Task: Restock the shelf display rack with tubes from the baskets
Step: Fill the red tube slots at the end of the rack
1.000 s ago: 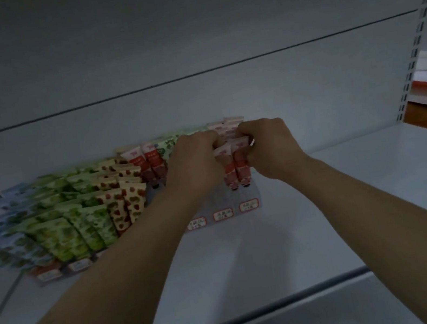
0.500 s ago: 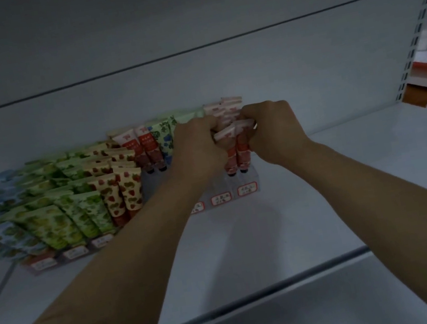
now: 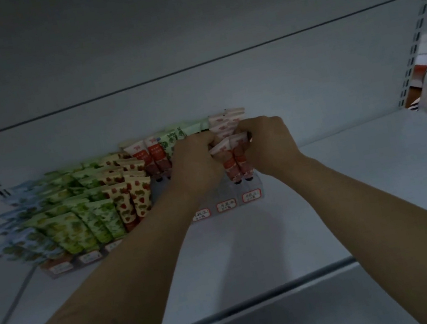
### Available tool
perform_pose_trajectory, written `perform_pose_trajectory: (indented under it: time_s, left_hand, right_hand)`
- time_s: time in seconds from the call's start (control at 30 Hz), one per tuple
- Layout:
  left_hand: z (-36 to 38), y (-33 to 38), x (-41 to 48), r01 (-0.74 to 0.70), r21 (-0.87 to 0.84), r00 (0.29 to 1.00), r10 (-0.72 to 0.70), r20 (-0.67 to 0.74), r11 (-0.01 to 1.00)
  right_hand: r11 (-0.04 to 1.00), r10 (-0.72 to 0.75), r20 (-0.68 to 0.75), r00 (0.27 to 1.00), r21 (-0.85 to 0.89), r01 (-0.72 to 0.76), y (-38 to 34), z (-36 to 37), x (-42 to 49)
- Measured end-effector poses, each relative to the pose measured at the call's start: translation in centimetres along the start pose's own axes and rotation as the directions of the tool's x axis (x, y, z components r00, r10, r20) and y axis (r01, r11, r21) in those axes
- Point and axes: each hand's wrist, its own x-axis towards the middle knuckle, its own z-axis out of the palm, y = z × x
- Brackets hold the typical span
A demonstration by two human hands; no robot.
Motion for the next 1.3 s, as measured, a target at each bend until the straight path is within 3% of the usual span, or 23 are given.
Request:
perform_pose_trajectory:
  time_s: [0.37, 0.7, 0.9, 1.07, 1.2, 1.3]
  left_hand:
    - [0.0, 1.0, 0.2, 0.039, 0.054, 0.998, -0.042, 0.054, 0.998]
    - [-1.1, 3.4, 0.2, -0.003, 0.230, 0.992, -0.026, 0.122, 0.973]
    - [-1.0, 2.7, -3.2, 0.126, 0.048, 0.990, -0.129, 0.055, 0.991]
    - [-3.0, 3.3, -8.5, 0.045, 0.222, 0.994, -0.065, 0.087, 0.974]
    - [-4.4, 3.6, -14.2, 0.034, 0.225, 0.985, -0.070, 0.157, 0.974]
    - [-4.5, 3.8, -19.3, 0.014, 0.176, 0.998, -0.025, 0.063, 0.984]
  right_hand:
    - [0.979, 0.145, -0.056, 0.988, 0.155, -0.135, -0.9, -0.9, -1.2]
    - [0.948, 0.259, -0.064, 0.964, 0.207, -0.241, 0.2, -0.3, -1.3]
    - [0.887, 0.396, 0.038, 0.918, 0.241, -0.393, 0.7, -0.3, -4.2]
    - [0.971, 0.236, 0.115, 0.965, 0.019, -0.240, -1.4, -1.6, -8.6]
    - [0.990, 0.043, 0.235, 0.971, -0.141, -0.010, -4.4, -3.5, -12.8]
    - [0.967, 0.033, 0.329, 0.944, -0.251, 0.053, -5.1, -4.8, -17.7]
